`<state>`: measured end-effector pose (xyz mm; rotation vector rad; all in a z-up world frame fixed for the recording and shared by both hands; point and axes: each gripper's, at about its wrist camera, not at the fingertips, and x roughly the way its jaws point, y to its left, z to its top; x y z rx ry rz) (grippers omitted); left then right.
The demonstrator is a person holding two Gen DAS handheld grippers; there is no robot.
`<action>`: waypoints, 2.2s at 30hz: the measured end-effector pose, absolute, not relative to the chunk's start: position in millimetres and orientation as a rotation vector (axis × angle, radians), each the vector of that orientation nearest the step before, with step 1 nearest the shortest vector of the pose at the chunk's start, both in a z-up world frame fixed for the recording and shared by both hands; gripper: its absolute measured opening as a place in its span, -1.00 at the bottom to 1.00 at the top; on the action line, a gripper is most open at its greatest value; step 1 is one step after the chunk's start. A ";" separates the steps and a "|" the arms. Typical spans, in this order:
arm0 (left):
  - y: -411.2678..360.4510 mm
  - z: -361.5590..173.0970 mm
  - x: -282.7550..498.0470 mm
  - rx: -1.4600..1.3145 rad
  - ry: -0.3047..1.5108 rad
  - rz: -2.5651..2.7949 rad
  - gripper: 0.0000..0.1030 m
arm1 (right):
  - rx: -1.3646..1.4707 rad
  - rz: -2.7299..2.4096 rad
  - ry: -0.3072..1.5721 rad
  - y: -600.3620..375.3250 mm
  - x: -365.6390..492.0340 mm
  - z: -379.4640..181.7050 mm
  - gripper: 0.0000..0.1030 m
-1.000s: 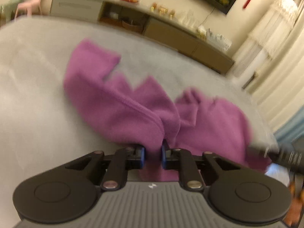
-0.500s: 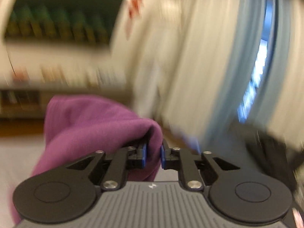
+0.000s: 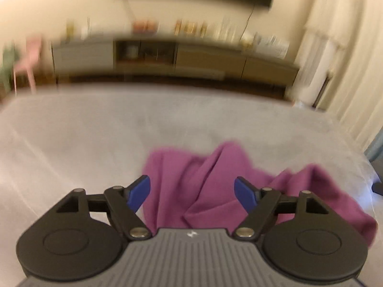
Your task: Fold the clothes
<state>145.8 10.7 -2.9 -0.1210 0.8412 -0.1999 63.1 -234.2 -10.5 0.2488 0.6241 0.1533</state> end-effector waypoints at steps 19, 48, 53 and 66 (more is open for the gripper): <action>109.2 2.8 106.1 -0.385 0.748 -0.054 -0.77 | 0.946 -0.310 0.550 -401.6 32.7 -38.3 -0.46; 137.0 170.4 102.6 -0.469 0.371 -0.223 -0.92 | 0.159 -0.089 0.651 -296.8 41.0 20.6 -1.00; 202.2 169.0 28.7 -0.509 0.357 -0.165 -0.89 | 0.255 0.057 0.504 -328.2 -14.9 92.2 -1.00; 211.0 59.5 27.8 -0.518 0.628 0.195 0.37 | 0.276 -0.061 0.561 -319.8 -24.9 75.4 0.63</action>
